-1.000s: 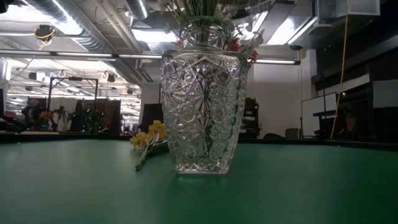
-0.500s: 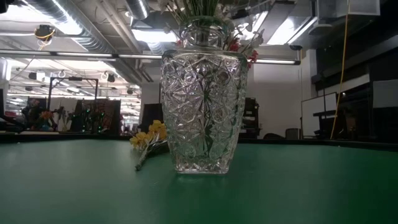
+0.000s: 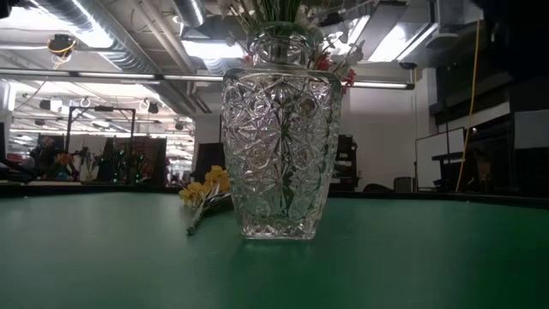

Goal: Sort flowers into vase by color
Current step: Put the bottom yellow flowers into the bottom transparent vase

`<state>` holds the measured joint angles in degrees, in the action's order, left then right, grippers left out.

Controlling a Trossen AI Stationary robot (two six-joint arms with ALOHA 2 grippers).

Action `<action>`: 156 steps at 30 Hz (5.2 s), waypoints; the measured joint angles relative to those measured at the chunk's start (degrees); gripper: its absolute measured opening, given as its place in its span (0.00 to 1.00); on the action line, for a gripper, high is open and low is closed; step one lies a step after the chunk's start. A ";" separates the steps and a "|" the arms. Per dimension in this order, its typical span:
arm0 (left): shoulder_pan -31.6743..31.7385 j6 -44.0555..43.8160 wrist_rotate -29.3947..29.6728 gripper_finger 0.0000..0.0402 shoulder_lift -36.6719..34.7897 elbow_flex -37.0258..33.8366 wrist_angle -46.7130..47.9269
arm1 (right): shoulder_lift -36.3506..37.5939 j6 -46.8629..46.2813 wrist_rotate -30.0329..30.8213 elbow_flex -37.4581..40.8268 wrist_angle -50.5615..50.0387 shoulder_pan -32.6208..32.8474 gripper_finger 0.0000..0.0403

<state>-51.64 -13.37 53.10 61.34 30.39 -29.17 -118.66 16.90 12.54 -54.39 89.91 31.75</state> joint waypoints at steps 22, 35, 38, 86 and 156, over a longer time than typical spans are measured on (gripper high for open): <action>-0.04 0.41 0.09 0.40 0.02 0.00 0.35 | -3.55 -1.85 -4.19 0.05 -0.13 -4.54 0.03; -0.04 0.42 0.09 0.40 0.00 0.00 0.43 | -3.55 -1.51 -3.09 0.05 -0.99 -4.44 0.03; -0.04 0.42 0.09 0.40 0.00 0.00 0.44 | -3.53 -1.69 -3.10 0.03 -2.36 -4.80 0.03; 3.91 -3.06 0.72 0.40 1.22 0.00 0.08 | -1.76 -12.56 -1.16 0.02 -6.14 -4.33 0.29; 1.84 -17.86 -13.12 0.26 -12.51 2.75 16.02 | 5.69 -9.09 2.27 0.02 -14.39 -1.38 0.29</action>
<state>-49.80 -31.22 39.99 48.83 33.15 -13.15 -112.97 7.81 14.81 -54.37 75.52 30.37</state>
